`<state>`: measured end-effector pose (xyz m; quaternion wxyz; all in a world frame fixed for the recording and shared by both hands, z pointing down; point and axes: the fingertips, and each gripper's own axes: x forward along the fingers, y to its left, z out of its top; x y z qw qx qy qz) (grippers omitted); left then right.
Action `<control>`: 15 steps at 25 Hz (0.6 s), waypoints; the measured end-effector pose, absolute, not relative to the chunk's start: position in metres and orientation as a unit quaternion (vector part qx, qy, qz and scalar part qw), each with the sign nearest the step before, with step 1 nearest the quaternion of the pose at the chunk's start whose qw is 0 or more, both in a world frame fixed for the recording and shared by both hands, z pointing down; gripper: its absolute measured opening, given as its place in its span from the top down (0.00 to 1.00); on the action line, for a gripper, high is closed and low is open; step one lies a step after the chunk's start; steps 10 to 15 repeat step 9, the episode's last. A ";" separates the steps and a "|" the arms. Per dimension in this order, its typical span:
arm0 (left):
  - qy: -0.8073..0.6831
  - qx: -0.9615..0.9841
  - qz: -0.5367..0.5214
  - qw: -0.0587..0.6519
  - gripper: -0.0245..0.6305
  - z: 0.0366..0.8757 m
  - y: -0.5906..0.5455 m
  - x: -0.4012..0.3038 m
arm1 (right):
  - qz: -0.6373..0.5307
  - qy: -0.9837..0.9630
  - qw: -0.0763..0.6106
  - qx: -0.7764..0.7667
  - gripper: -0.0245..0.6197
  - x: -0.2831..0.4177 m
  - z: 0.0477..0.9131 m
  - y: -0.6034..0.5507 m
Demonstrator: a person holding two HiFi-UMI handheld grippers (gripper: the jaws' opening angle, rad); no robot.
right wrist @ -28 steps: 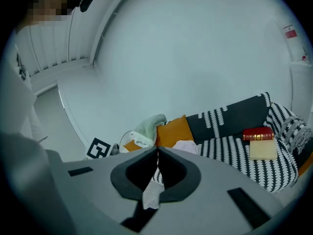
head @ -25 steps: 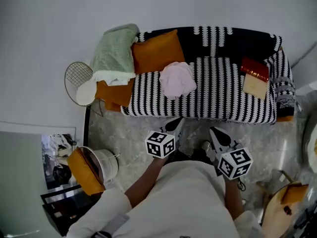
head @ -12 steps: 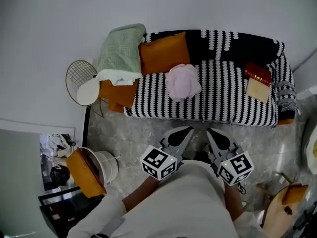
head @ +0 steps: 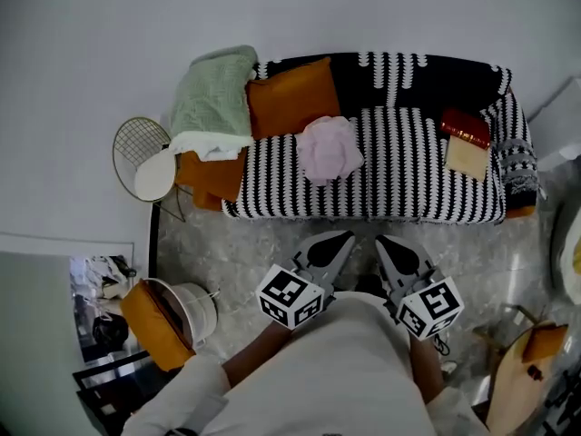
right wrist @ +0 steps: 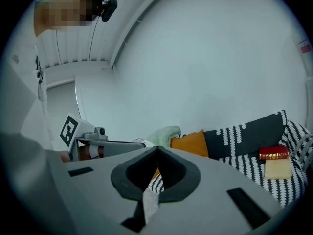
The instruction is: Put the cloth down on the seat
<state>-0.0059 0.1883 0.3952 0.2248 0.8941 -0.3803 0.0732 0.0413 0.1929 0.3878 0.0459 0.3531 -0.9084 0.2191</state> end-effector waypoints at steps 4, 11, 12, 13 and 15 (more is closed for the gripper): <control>-0.387 0.891 0.075 0.226 0.94 0.398 0.186 -0.006 | 0.220 -0.906 0.051 0.357 0.95 0.045 0.390 0.192; -0.385 0.892 0.072 0.227 0.94 0.397 0.183 0.004 | 0.219 -0.904 0.057 0.362 0.95 0.057 0.392 0.190; -0.385 0.892 0.072 0.227 0.94 0.397 0.183 0.004 | 0.219 -0.904 0.057 0.362 0.95 0.057 0.392 0.190; -0.385 0.892 0.072 0.227 0.94 0.397 0.183 0.004 | 0.219 -0.904 0.057 0.362 0.95 0.057 0.392 0.190; -0.385 0.892 0.072 0.227 0.94 0.397 0.183 0.004 | 0.219 -0.904 0.057 0.362 0.95 0.057 0.392 0.190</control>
